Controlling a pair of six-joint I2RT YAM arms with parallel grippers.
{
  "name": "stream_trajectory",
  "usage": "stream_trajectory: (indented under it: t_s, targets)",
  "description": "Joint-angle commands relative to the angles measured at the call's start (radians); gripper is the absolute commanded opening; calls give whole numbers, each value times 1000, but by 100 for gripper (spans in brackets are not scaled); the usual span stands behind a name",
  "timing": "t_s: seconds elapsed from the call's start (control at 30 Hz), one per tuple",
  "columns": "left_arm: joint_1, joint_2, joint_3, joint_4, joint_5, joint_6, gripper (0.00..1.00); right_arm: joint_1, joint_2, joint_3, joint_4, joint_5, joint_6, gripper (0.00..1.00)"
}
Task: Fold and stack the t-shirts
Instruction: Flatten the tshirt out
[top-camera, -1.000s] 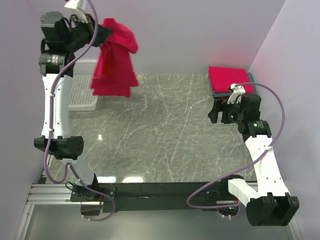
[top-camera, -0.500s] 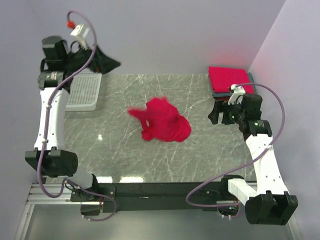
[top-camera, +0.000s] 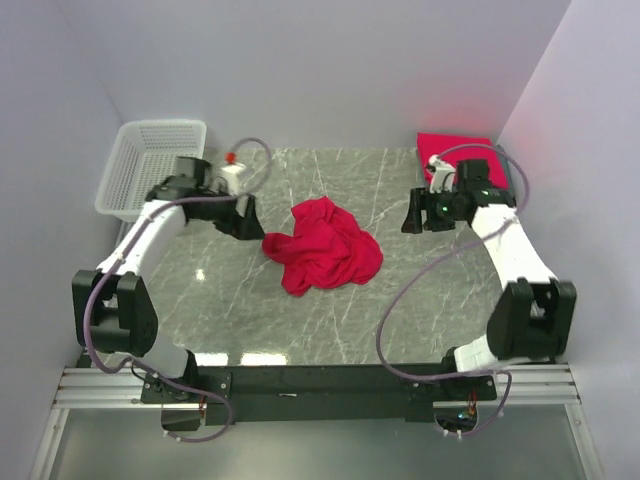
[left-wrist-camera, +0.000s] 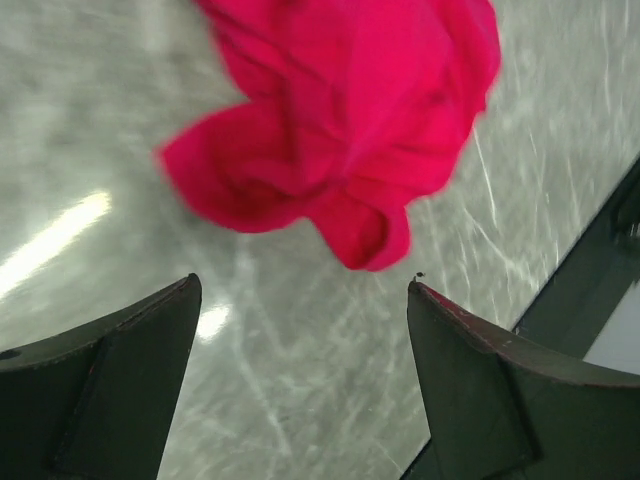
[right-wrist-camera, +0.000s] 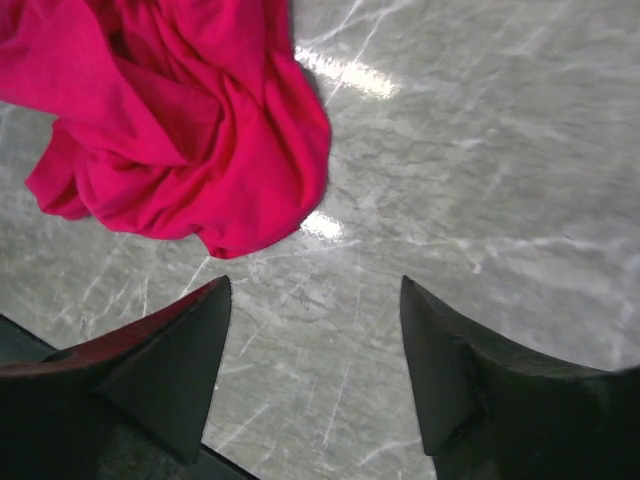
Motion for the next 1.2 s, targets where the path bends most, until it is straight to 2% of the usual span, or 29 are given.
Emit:
stream_trajectory:
  t_s: [0.0, 0.23, 0.43, 0.53, 0.63, 0.67, 0.73, 0.77, 0.8, 0.83, 1.17]
  targets:
    - [-138, -32, -8, 110, -73, 25, 89, 49, 113, 77, -15, -41, 11, 72]
    - [-345, 215, 115, 157, -154, -29, 90, 63, 396, 224, -1, -119, 75, 64]
    - [-399, 378, 233, 196, -263, -63, 87, 69, 521, 291, 7, -163, 106, 63]
    - [-410, 430, 293, 167, -234, -61, 77, 80, 576, 322, 27, -165, 123, 63]
    - [-419, 462, 322, 121, -218, -47, 58, 101, 630, 370, 21, -160, 123, 64]
    - [-419, 468, 331, 106, -215, -43, 41, 107, 639, 377, 25, -160, 121, 64]
    - [-407, 461, 339, 64, -197, -29, 23, 121, 665, 399, 27, -157, 147, 64]
    - [-399, 447, 331, 56, -186, -21, 9, 126, 674, 413, 27, -153, 148, 64]
    - [-390, 427, 324, 56, -179, -24, 4, 133, 683, 422, 25, -153, 151, 64]
    - [-369, 383, 316, 56, -166, -23, 1, 137, 699, 426, 24, -154, 154, 64]
    - [-224, 229, 233, -13, -156, 41, 1, 181, 768, 483, 27, -151, 177, 61]
